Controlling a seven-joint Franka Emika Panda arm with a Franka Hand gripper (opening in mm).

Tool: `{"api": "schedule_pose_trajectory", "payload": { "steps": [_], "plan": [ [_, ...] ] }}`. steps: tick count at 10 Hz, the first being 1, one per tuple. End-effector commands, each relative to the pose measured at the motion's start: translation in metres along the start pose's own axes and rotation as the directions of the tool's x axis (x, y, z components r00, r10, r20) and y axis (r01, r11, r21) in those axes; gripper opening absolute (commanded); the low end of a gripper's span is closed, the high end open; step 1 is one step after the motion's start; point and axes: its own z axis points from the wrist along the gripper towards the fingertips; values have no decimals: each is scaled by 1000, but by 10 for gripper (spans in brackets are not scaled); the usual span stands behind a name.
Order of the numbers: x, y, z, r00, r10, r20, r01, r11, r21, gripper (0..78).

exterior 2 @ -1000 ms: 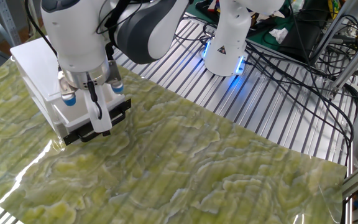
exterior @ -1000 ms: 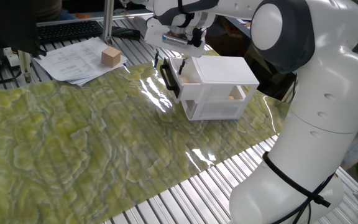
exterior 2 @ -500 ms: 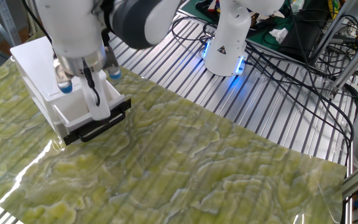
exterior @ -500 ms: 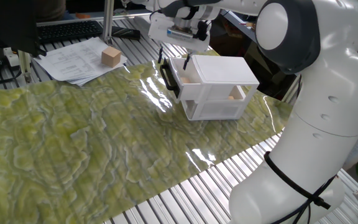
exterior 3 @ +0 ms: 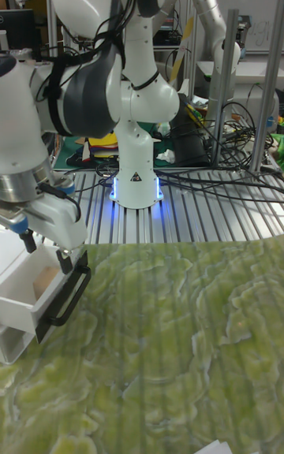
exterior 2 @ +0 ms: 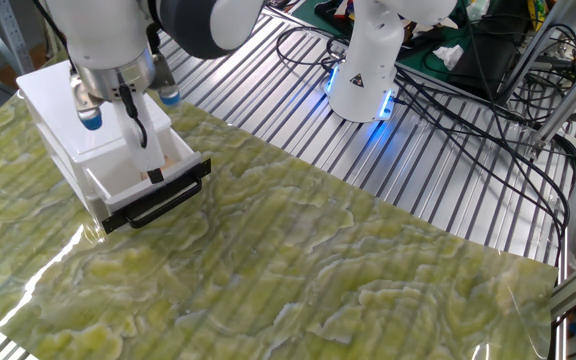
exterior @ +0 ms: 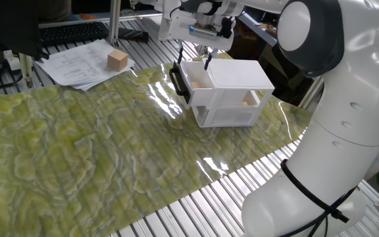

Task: Take something out of a drawer

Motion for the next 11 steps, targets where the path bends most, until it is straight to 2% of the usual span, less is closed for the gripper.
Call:
{"api": "schedule_pose_trajectory", "payload": {
  "steps": [1, 3, 4, 5, 6, 7, 8, 9, 10, 11],
  "plan": [
    [-7, -25, -5, 998, 48, 42, -50, 998, 39, 774],
    [-20, -45, -5, 982, 180, 56, -181, 983, 26, 774],
    [-22, -48, -5, 976, 211, 53, -212, 977, 21, 774],
    [-25, -52, -4, 941, 332, 58, -333, 943, -1, 774],
    [-25, -51, -4, 918, 392, 58, -392, 920, -9, 774],
    [-25, -51, -4, 884, 463, 59, -463, 886, -24, 774],
    [-25, -51, -4, 834, 549, 60, -547, 836, -46, 774],
    [-25, -51, -4, 811, 581, 59, -579, 814, -54, 774],
    [-25, -51, -4, 731, 682, 31, -677, 729, -102, 774],
    [-25, -51, -3, 685, 728, 10, -722, 681, -122, 774]
  ]
}}
